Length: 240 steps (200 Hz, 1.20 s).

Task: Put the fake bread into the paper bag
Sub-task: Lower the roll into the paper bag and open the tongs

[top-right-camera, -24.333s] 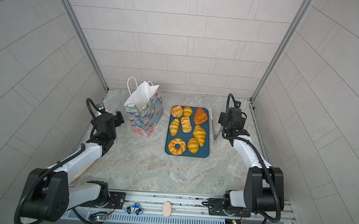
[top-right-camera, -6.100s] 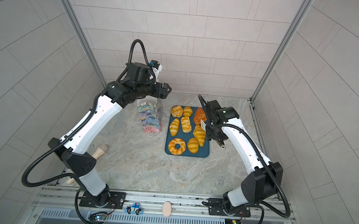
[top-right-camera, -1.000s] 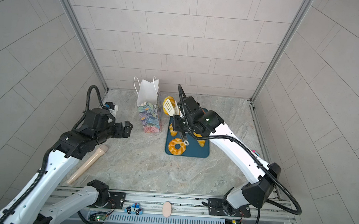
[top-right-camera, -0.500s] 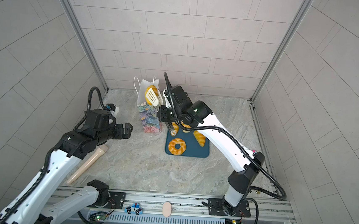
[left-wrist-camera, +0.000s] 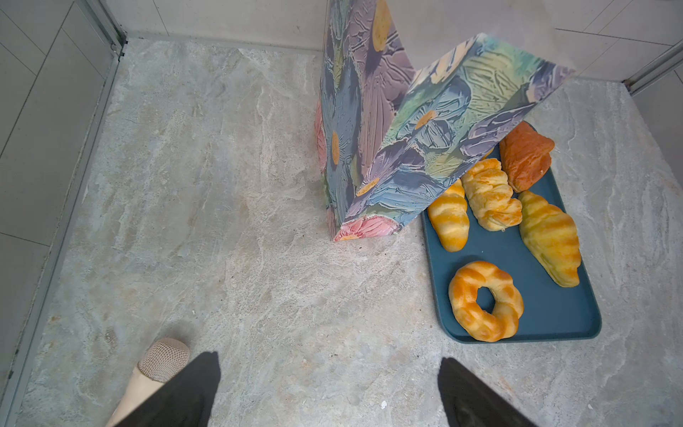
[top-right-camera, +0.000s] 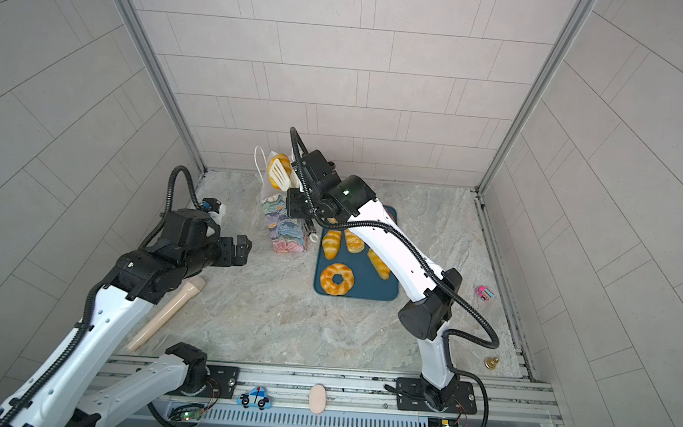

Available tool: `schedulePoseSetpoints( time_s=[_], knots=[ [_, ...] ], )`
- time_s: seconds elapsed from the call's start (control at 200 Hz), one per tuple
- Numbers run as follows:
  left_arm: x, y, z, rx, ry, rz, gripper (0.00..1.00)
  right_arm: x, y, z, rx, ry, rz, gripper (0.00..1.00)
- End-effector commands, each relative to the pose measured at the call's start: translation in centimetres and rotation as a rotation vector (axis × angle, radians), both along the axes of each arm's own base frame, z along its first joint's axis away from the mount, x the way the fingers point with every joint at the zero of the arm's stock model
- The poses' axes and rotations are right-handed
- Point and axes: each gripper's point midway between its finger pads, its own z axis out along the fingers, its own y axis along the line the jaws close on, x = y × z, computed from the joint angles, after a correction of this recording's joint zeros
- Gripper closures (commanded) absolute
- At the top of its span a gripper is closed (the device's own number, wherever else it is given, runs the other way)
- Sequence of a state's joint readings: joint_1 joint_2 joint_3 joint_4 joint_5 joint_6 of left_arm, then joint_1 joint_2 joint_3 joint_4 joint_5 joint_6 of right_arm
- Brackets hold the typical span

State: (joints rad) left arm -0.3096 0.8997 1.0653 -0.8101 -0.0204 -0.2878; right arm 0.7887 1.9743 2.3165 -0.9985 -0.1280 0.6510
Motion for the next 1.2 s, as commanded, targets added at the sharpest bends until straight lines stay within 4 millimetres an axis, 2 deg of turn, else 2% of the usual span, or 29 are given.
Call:
schedulePoseSetpoints(
  time_s=[0.0, 0.335, 1.196],
  knots=[
    [-0.4, 0.6, -0.3, 0.020, 0.006, 0.009, 0.00, 0.8, -0.5, 1.6, 0.003, -0.057, -0.026, 0.66],
    [-0.4, 0.4, -0.4, 0.012, 0.008, 0.006, 0.00, 1.6, -1.3, -0.2, -0.081, -0.036, -0.065, 0.64],
    [-0.5, 0.3, -0.3, -0.001, 0.006, 0.003, 0.00, 1.8, -1.7, -0.6, -0.110, -0.039, -0.078, 0.54]
  ],
)
